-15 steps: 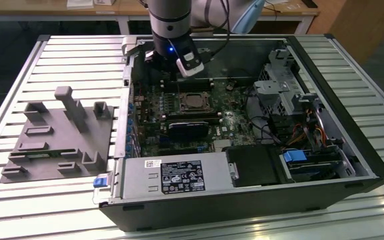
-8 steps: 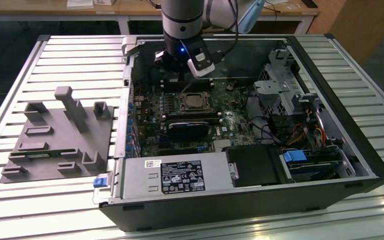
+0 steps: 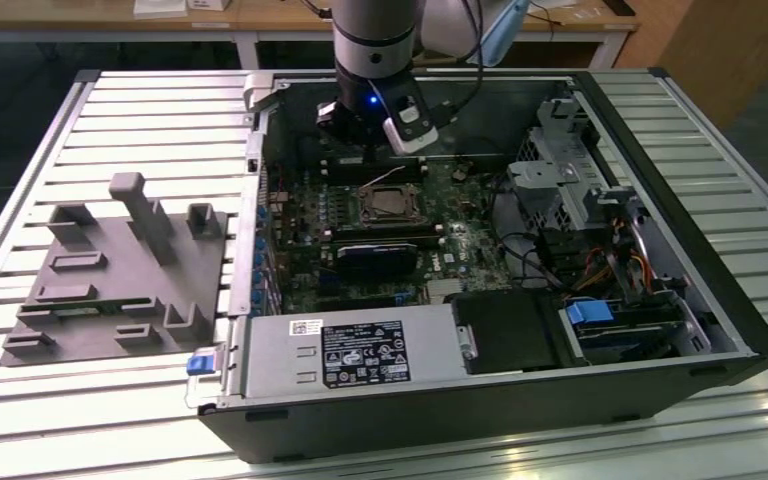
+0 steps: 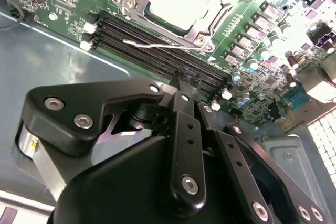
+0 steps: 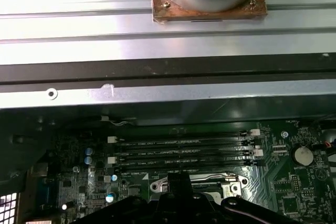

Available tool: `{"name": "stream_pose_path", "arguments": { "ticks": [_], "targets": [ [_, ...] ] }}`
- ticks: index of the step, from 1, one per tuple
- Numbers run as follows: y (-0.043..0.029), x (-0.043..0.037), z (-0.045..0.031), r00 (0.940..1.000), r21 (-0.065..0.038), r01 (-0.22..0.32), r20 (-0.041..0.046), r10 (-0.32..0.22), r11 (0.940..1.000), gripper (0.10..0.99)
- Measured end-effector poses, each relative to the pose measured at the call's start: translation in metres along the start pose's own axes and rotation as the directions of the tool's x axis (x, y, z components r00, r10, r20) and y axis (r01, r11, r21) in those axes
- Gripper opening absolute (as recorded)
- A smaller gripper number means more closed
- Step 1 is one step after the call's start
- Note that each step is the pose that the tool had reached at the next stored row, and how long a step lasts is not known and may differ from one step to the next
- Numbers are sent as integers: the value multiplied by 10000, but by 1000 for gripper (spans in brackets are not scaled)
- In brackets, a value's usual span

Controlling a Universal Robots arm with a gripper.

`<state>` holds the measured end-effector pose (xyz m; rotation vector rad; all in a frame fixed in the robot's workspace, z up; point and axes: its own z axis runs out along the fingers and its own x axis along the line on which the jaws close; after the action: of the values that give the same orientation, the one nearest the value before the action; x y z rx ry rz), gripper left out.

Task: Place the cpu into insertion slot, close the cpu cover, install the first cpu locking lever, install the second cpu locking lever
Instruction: 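Install the first cpu locking lever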

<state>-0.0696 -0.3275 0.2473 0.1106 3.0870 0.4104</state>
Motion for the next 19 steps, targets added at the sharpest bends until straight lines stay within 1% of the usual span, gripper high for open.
{"name": "stream_pose_path", "arguments": {
  "ticks": [2,3,5,8,14,15,19],
  "targets": [
    [0,0,0,10000,-1,2,6,-2,10000,102],
    [0,3,0,10000,-2,10,35,-10,10000,102],
    [-3,11,8,9999,-12,39,141,-39,10000,102],
    [-9,31,17,9992,-27,105,387,-104,9999,102],
    [-17,69,32,9945,-64,277,1008,-269,9996,102],
    [-18,71,35,9940,-67,291,1060,-283,9996,102],
    [-18,71,36,9940,-65,291,1061,-283,9996,102]
  ]
}}
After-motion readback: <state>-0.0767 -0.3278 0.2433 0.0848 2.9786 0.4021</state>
